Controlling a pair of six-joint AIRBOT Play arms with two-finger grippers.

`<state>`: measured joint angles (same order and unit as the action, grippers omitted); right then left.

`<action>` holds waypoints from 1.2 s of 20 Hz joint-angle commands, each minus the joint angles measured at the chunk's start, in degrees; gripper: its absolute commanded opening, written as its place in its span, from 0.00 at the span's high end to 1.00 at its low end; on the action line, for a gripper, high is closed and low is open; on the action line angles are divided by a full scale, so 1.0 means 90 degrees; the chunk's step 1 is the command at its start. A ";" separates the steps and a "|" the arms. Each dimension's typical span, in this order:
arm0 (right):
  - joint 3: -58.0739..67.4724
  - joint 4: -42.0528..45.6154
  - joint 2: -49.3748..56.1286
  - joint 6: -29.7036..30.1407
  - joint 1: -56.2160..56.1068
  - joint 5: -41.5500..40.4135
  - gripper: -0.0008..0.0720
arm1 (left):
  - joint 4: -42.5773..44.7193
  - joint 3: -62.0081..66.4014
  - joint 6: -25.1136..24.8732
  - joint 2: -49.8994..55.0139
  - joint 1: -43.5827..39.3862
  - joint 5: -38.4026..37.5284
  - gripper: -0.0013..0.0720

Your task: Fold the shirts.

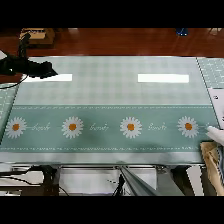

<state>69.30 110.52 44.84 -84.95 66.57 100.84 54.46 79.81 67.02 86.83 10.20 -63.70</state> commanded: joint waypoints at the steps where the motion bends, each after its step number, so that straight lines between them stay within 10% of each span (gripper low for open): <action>1: -0.0017 0.0294 -0.0007 0.0002 0.0787 0.0114 0.94 | 0.0002 0.0005 -0.0233 0.0228 0.0036 0.0291 0.96; 7: -0.0039 0.0209 -0.0007 0.0304 0.1566 0.0015 0.92 | -0.0005 0.0019 -0.0262 0.0228 0.0313 0.0369 0.96; 10: -0.0192 0.0386 -0.0007 0.0566 0.1564 -0.0102 0.51 | 0.0002 0.0019 -0.0284 0.0228 0.0457 0.0364 0.96; 13: -0.0391 0.0602 -0.0007 0.0641 0.1564 -0.0325 0.50 | -0.0002 0.0017 -0.0352 0.0228 0.0505 0.0367 0.96; 17: -0.0398 -0.1914 -0.0007 0.1105 0.1525 -0.1603 0.49 | -0.0240 0.0019 -0.0403 0.0209 0.0498 0.0340 0.95; 18: -0.0396 -0.2980 0.0034 0.1372 0.1358 -0.1758 0.49 | -0.0534 0.0019 -0.0406 0.0182 0.0498 0.0340 0.90; 20: -0.0367 -0.4209 0.0277 0.1511 0.0274 -0.1758 0.49 | -0.1610 0.0148 -0.0770 0.0148 0.0488 -0.0010 0.12; 24: -0.0367 -0.4469 0.0923 0.1110 -0.3728 -0.2766 0.38 | -0.1302 0.1098 -0.0687 -0.0010 -0.0012 -0.1124 0.12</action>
<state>65.95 77.43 49.87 -73.32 53.23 83.81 41.39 84.88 59.72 87.79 12.78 -67.61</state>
